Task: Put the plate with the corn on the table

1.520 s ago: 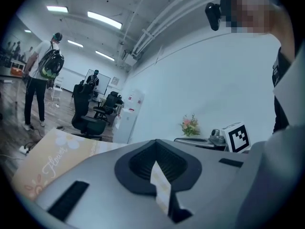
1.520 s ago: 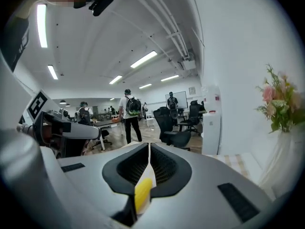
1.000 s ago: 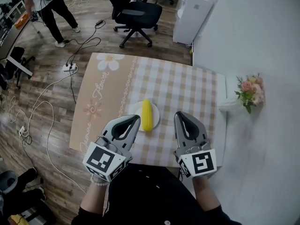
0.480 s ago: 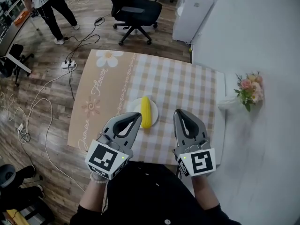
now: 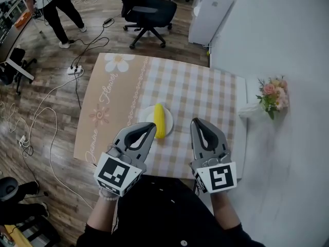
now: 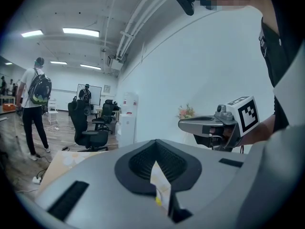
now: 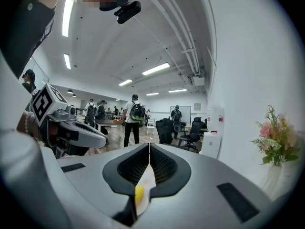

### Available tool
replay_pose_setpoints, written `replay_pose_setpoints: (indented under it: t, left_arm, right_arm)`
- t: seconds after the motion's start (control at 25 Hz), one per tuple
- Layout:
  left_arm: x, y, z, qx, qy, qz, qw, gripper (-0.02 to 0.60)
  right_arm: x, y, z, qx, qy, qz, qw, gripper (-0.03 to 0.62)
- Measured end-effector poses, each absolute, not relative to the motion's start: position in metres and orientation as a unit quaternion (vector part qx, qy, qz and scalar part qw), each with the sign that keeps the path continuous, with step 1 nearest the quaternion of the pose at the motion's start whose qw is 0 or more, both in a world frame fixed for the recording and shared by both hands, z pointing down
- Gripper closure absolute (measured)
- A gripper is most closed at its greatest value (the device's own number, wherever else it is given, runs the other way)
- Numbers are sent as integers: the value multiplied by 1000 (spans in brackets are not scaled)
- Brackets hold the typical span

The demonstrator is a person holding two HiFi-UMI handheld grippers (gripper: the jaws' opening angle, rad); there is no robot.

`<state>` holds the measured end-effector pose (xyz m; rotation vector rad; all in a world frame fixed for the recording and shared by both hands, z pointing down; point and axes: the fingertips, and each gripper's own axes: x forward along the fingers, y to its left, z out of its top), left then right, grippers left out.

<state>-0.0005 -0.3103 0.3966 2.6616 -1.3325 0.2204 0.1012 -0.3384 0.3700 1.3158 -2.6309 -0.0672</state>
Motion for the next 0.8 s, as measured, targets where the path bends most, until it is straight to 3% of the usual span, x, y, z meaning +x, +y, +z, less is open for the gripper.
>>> replay_pose_setpoints:
  t: [0.8]
  left_arm:
    - [4,-305,395,893,-438,72,73,569]
  right_arm:
    - [102,-334,374,447,-887,-23,111,553]
